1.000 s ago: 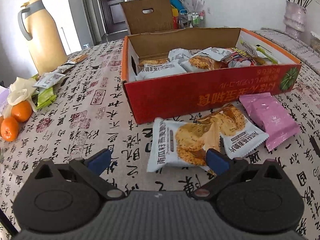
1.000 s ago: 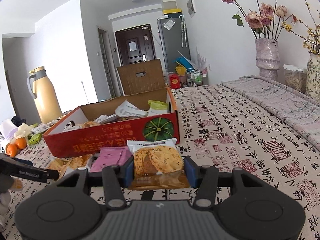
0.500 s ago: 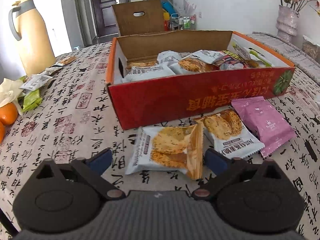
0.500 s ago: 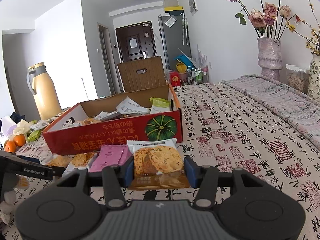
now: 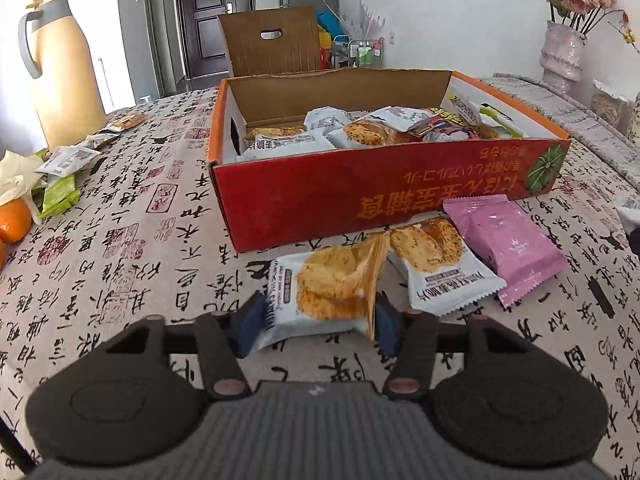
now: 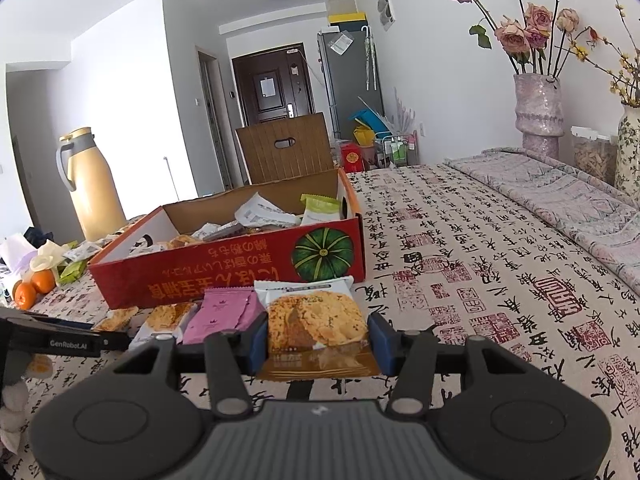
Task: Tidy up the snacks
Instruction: 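Grasp a white cracker packet with the left tool while the right tool holds its packet, then carry both packets into the box and open both tools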
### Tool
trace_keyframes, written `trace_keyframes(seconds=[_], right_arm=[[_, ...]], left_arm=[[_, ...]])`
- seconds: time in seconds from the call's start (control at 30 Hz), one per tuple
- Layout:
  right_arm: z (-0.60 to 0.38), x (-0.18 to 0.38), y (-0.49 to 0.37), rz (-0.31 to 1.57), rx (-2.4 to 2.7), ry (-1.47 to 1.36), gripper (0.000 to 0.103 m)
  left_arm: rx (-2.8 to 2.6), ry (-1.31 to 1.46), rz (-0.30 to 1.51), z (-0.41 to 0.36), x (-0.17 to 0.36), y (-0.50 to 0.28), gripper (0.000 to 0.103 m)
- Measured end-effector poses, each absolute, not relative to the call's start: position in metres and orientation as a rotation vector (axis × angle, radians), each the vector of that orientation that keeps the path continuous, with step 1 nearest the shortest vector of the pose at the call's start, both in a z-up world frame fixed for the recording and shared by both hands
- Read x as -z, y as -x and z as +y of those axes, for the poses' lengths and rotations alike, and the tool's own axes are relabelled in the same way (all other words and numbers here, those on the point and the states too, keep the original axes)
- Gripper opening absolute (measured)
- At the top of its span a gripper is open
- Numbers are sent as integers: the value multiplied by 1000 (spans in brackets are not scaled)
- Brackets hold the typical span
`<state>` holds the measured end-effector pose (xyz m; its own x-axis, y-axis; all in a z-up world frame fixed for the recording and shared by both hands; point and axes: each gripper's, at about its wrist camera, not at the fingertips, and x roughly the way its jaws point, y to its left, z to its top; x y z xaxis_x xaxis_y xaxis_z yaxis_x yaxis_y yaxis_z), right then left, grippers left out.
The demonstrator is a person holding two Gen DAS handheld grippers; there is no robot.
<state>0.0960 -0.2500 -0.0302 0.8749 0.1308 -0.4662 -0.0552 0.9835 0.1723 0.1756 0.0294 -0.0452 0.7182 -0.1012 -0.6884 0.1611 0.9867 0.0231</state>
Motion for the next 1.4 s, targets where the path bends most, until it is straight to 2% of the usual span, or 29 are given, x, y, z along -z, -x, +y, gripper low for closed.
trace_keyframes(seconds=[0.03, 0.07, 0.13, 0.8, 1.13, 1.4], right_arm=[[-250, 30, -96, 496, -98, -156, 51], [-250, 30, -95, 495, -99, -157, 51], [-250, 30, -94, 493, -102, -157, 51], [-252, 28, -86, 490, -103, -158, 51], [-247, 26, -93, 488, -142, -155, 51], [-234, 0, -107, 418, -184, -136, 51]], left_arm=[[143, -84, 754, 29, 45, -174, 31], [157, -73, 757, 30, 44, -173, 22], [165, -64, 760, 30, 43, -170, 20], [159, -6, 709, 32, 26, -151, 17], [157, 10, 619, 28, -1, -137, 16], [179, 27, 522, 17, -32, -137, 16]])
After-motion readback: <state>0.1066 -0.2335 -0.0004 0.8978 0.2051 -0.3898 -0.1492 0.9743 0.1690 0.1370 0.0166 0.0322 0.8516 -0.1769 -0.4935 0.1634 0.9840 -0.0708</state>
